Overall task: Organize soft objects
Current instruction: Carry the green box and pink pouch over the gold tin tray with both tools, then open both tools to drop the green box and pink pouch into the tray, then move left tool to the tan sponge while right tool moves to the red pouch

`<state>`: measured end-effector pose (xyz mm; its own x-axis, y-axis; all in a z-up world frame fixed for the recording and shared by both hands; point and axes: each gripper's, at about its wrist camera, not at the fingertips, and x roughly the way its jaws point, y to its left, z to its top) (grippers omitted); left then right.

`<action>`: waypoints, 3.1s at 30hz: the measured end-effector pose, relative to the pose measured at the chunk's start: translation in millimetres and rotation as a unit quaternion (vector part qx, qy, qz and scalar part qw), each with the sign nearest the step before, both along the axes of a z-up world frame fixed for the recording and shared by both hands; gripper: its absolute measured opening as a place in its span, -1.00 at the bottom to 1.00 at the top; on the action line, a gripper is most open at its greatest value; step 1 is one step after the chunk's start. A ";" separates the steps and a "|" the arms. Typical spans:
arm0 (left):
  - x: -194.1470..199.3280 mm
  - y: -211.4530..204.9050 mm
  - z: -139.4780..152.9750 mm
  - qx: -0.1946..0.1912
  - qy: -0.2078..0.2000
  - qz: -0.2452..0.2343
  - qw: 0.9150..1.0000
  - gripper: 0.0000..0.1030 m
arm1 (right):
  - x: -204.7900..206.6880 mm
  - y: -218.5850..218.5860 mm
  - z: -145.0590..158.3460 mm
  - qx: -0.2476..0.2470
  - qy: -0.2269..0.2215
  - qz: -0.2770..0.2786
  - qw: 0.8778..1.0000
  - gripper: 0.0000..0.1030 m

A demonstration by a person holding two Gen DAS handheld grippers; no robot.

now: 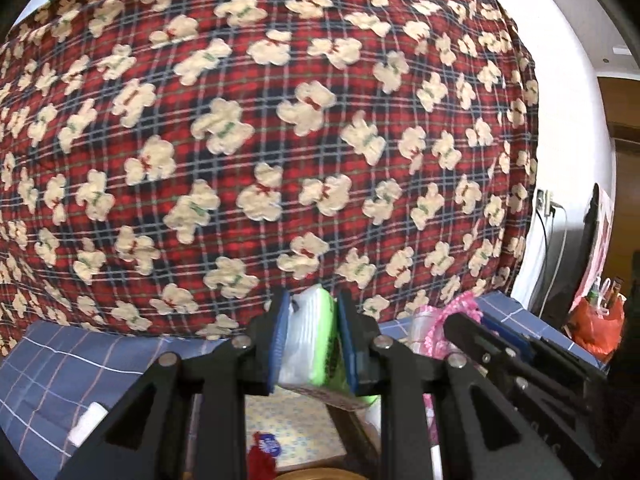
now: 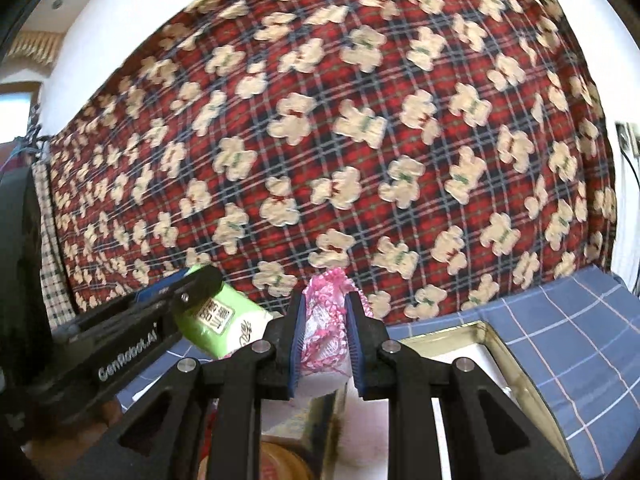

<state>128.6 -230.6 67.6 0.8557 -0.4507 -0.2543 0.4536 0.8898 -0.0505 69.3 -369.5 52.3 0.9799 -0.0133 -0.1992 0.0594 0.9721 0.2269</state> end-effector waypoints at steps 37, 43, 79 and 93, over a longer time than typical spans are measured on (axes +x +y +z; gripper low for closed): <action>-6.8 -68.9 -38.3 0.078 0.054 -0.081 0.992 0.45 | -7.6 -54.4 -2.1 0.036 0.012 -0.107 0.994 -0.01; -9.0 -60.9 -36.7 0.077 0.043 -0.068 0.994 0.68 | -4.5 -50.6 -4.7 0.030 0.018 -0.110 0.993 0.04; -20.8 57.6 -32.0 0.027 -0.015 0.087 0.996 0.96 | -2.8 6.4 -7.4 -0.044 -0.024 -0.047 0.998 0.74; -14.4 196.5 -73.0 -0.003 0.053 0.256 0.965 0.97 | -9.3 100.6 -22.3 -0.129 -0.027 0.098 0.986 0.74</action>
<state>114.2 -34.1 -5.5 0.9357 0.0221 -0.3520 -0.0534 0.9954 -0.0795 60.0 -268.9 30.0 0.9778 0.1330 -0.1620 -0.1399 0.9896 -0.0321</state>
